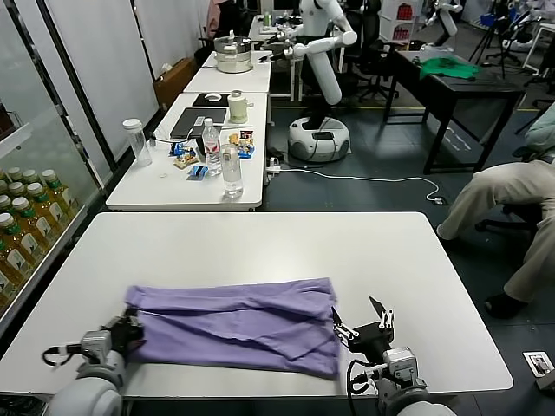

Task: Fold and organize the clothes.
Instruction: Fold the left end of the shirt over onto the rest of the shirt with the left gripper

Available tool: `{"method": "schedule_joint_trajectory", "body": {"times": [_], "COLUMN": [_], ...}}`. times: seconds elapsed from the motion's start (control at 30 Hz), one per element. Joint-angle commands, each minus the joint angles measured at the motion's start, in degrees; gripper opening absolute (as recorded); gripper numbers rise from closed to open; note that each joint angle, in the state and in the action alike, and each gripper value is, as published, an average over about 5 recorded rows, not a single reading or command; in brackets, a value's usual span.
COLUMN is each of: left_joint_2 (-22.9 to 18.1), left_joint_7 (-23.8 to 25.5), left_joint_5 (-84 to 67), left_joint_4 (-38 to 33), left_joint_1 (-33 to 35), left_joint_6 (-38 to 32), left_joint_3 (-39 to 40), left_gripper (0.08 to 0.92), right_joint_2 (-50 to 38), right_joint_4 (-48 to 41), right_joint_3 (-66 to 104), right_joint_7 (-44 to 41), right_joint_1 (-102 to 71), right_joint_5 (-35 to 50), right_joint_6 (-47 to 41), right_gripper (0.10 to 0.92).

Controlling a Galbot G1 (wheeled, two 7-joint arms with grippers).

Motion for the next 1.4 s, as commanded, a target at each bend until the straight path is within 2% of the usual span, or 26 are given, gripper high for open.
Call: {"method": "schedule_joint_trajectory", "body": {"times": [0.03, 0.1, 0.2, 0.33, 0.4, 0.47, 0.57, 0.9, 1.03, 1.1, 1.23, 1.33, 1.4], "left_joint_2": [7.3, 7.2, 4.8, -0.5, -3.3, -5.9, -8.6, -11.8, -14.9, -15.1, -12.5, -8.5, -5.0], "left_joint_7": [-0.6, -0.1, 1.6, 5.5, 8.6, 10.3, 9.7, 7.1, 7.5, 7.8, 7.3, 5.2, 3.3], "left_joint_5": [12.3, 8.1, -6.0, -18.5, -16.5, -12.3, -8.2, -4.2, -1.9, -1.9, -3.5, -4.3, -3.5], "left_joint_4": [0.0, -3.8, -13.4, -22.2, -23.3, -21.4, -16.3, -6.5, -5.6, -6.4, -9.4, -13.7, -14.0], "left_joint_1": [1.5, 1.9, 2.9, 3.1, 2.5, 1.2, -1.6, -7.7, -9.3, -9.7, -9.2, -6.8, -4.0], "left_joint_6": [0.6, 1.4, 2.3, 2.3, 2.2, 2.2, 2.2, 2.1, 0.6, -0.1, -0.5, -0.7, -0.7], "left_joint_3": [-19.4, -18.9, -14.9, -2.2, 6.4, 13.4, 19.3, 24.8, 28.3, 28.1, 23.8, 17.7, 11.3], "left_gripper": [0.112, 0.112, 0.112, 0.112, 0.112, 0.112, 0.112, 0.112, 0.122, 0.156, 0.263, 0.350, 0.410], "right_joint_2": [-0.3, -0.5, -0.7, -0.7, -0.6, -0.5, -0.4, -0.3, -0.8, -1.0, -0.9, -0.5, -0.4], "right_joint_4": [0.0, 0.1, -0.1, -0.4, -0.7, -1.0, -1.1, -2.2, -2.6, -2.8, -3.5, -4.1, -4.3], "right_joint_3": [0.0, 0.2, 0.6, 0.9, 1.0, 1.0, 1.1, 1.3, 1.3, 1.3, 0.9, 0.3, 0.0], "right_joint_7": [0.0, 0.0, 0.0, 0.0, 0.0, 0.0, 0.0, -0.1, -0.1, -0.1, -0.2, -0.3, -0.4], "right_joint_1": [0.2, 0.3, 0.3, 0.2, 0.2, 0.3, 0.2, 0.4, 1.0, 1.4, 2.0, 2.5, 2.9], "right_joint_5": [-0.1, 0.0, 0.0, 0.0, 0.0, 0.0, 0.0, 0.1, 0.3, 0.5, 0.5, 0.5, 0.5], "right_joint_6": [0.0, 0.0, 0.0, 0.0, 0.0, 0.0, 0.0, 0.0, 0.0, 0.0, 0.0, 0.0, 0.0], "right_gripper": [0.823, 0.823, 0.823, 0.823, 0.823, 0.823, 0.823, 0.823, 0.823, 0.823, 0.823, 0.823, 0.823]}}
